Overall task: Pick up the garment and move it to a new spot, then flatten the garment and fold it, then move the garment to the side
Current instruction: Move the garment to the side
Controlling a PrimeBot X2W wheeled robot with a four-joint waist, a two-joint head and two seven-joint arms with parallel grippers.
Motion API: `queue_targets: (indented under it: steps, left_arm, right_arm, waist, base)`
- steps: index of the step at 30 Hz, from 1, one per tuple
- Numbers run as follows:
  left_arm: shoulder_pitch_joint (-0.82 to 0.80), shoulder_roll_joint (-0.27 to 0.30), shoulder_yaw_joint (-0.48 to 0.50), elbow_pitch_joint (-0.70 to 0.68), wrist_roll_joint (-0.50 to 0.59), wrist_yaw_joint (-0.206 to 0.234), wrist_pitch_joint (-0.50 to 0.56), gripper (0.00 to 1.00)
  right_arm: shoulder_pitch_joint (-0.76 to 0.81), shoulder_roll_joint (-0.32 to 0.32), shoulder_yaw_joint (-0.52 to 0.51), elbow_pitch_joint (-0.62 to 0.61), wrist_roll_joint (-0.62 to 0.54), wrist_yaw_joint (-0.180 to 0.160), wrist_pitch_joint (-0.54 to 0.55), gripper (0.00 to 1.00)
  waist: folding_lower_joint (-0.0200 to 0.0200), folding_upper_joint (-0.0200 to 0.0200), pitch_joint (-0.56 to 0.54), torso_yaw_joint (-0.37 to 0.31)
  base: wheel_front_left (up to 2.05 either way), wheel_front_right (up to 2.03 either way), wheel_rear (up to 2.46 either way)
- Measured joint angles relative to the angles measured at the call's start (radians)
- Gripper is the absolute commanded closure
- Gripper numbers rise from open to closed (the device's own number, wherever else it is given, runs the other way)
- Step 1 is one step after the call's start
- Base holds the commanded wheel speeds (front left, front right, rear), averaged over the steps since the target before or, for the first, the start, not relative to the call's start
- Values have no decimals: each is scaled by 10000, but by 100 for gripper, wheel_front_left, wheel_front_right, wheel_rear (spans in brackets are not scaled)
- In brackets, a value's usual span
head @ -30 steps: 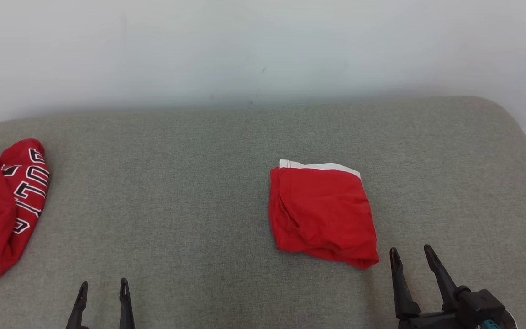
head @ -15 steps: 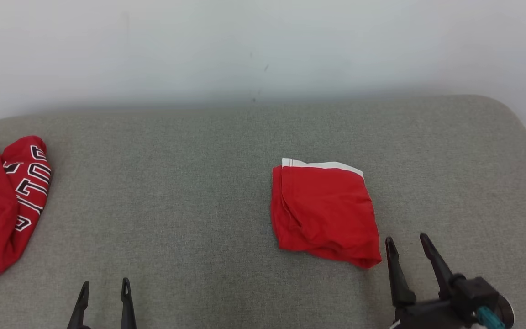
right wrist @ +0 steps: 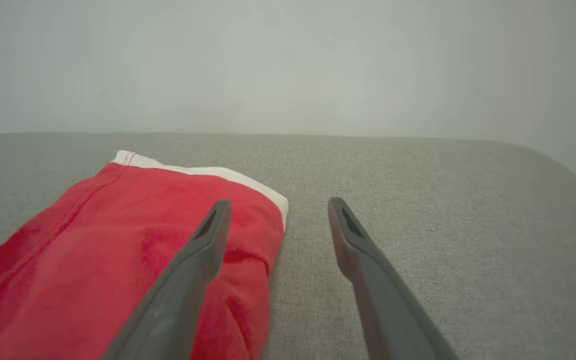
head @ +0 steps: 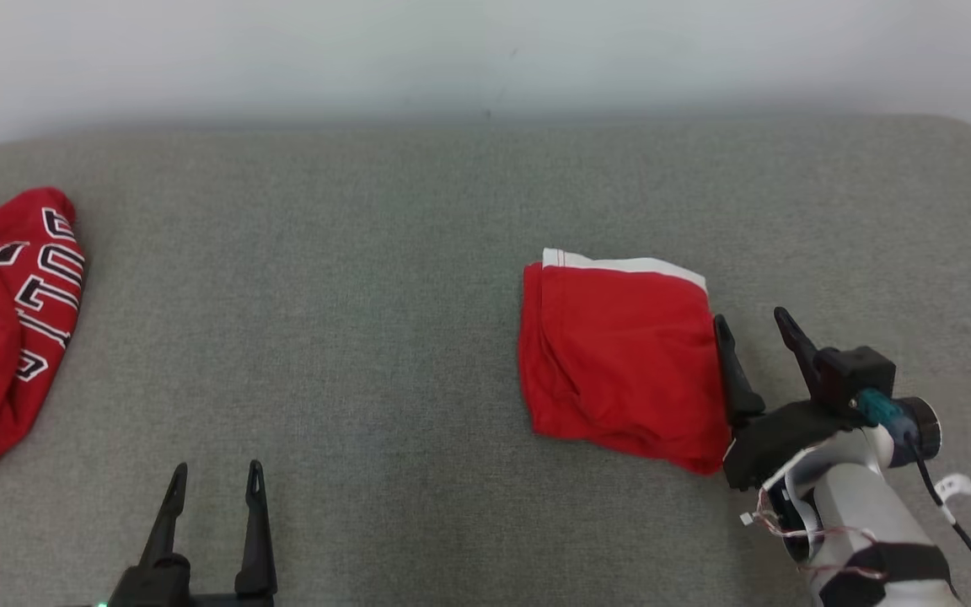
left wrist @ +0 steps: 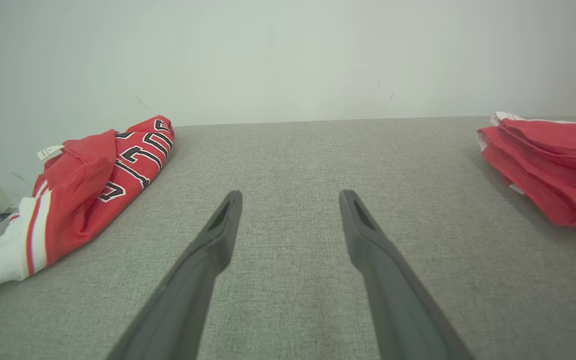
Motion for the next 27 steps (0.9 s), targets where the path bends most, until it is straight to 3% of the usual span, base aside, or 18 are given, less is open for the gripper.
queue_targets:
  steps: [6, 12, 14, 20, 27]
  left_arm:
    - [-210, 0, -107, 19, -17, -21, 0, 0]
    - [-219, 0, -109, 31, -79, 27, 0, 0]
    - [-226, -2, -128, 56, -92, 27, 0, 0]
    - [-391, 0, -244, 40, -132, 29, 0, 0]
    - [-455, 4, -276, -288, -171, -2, 0, 0]
  right_arm:
    - [-1164, 79, 268, 2796, 583, 0, 33, 0]
    - [-1693, 249, 961, 4123, 1187, 0, -12, 0]
    - [-1831, 309, 1179, 4399, 1444, 0, -19, 98]
    - [-2282, 224, 1858, 4809, 1987, 0, 19, 100]
    - [-3705, -715, 2863, 4679, 1873, 0, 38, 100]
  waist:
    - [0, 0, 378, 321]
    - [0, 0, 535, 416]
    - [-1, -1, 536, 389]
    - [-1, -2, 553, 445]
    - [0, -1, 936, 410]
  base:
    - [0, 0, 0]
    - [0, 0, 0]
    - [0, 0, 0]
    - [0, 0, 0]
    - [0, 0, 0]
